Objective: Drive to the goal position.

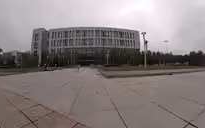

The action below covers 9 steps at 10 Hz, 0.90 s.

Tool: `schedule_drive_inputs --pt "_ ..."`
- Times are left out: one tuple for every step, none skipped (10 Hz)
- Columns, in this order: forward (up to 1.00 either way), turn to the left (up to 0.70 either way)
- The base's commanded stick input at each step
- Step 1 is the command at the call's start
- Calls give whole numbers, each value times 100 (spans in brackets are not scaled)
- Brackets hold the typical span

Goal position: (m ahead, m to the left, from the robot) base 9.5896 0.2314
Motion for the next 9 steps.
schedule_drive_inputs --pt "70 0" --pt "70 0" --pt "70 0" --pt "70 0" --pt "70 0" --pt "70 0" --pt "70 0" --pt "70 0" --pt "70 0"
